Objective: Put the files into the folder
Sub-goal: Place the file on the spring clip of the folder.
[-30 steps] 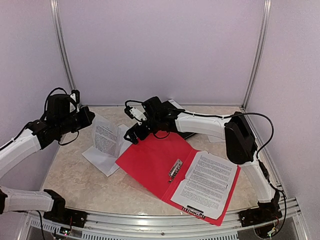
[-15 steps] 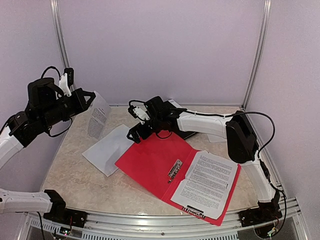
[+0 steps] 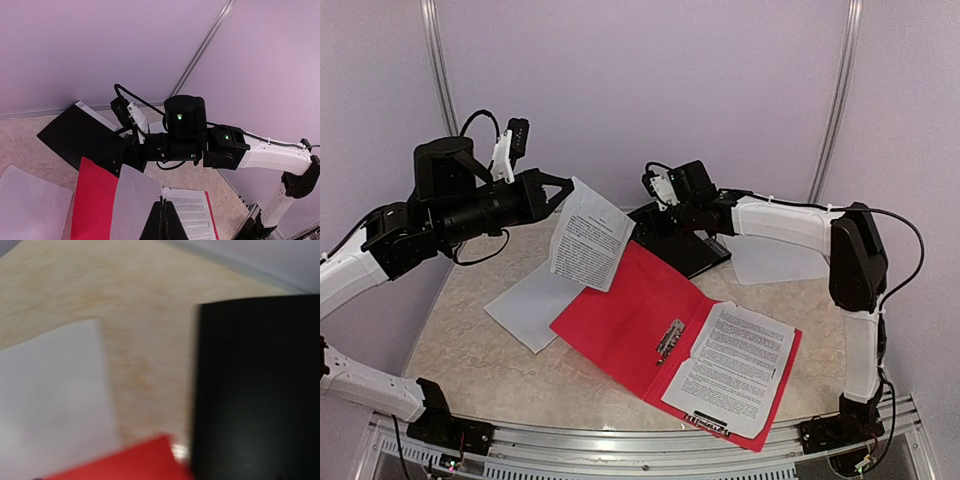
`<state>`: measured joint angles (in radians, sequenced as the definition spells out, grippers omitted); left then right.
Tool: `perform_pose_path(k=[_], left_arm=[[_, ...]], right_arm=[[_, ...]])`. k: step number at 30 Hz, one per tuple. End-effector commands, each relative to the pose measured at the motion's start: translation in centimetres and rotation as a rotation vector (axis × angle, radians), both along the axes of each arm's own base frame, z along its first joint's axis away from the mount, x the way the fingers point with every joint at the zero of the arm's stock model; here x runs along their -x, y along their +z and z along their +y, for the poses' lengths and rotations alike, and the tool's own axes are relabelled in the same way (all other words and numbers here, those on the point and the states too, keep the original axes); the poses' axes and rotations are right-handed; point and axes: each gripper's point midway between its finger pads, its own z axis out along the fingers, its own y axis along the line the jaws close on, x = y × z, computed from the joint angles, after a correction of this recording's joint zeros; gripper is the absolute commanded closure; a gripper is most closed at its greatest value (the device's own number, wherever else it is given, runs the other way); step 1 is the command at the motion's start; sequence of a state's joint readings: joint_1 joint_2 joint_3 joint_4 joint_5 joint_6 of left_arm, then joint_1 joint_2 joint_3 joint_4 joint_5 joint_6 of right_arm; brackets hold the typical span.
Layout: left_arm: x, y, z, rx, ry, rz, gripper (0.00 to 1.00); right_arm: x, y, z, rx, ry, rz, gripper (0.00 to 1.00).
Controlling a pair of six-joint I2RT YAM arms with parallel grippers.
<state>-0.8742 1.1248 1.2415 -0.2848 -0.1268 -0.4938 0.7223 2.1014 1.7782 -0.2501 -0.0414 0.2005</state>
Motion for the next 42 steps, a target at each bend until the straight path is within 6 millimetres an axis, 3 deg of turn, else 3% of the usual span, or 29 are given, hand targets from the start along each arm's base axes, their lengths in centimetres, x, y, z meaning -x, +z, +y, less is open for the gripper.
perform_pose_path(k=[1, 5, 11, 16, 22, 25, 33, 42], left_arm=[[-0.7, -0.1, -0.3, 0.02, 0.033, -0.002, 1.0], [-2.6, -3.6, 0.3, -0.023, 0.13, 0.036, 1.0], [-5.5, -12.2, 0.8, -0.077, 0.178, 0.247, 1.0], [-7.5, -18.1, 1.8, -0.243, 0.2, 0.331, 1.0], [-9.7, -22.8, 2.0, -0.407, 0.093, 0.398, 1.0], [-9.9, -24.1, 1.6, -0.45, 0.015, 0.399, 1.0], [-10.7, -23.7, 0.0, -0.534, -0.124, 0.284, 1.0], [-11.8, -25.4, -1.7, -0.576, -0.214, 0.311, 1.0]], right_arm=[[-1.2, 1.4, -5.1, 0.03, -0.134, -0.025, 0.01], [-1.6, 1.4, -9.4, 0.112, -0.233, -0.049, 0.01], [-1.1, 0.6, -13.8, 0.241, -0.331, -0.055, 0.01], [-0.6, 0.2, -15.1, 0.274, -0.337, -0.048, 0.01], [0.1, -2.2, -15.0, 0.298, -0.311, -0.002, 0.01], [0.4, -2.9, -15.0, 0.294, -0.3, 0.008, 0.01], [1.0, -3.9, -15.0, 0.303, -0.276, 0.027, 0.01], [1.7, -5.0, -15.1, 0.301, -0.267, 0.049, 0.02]])
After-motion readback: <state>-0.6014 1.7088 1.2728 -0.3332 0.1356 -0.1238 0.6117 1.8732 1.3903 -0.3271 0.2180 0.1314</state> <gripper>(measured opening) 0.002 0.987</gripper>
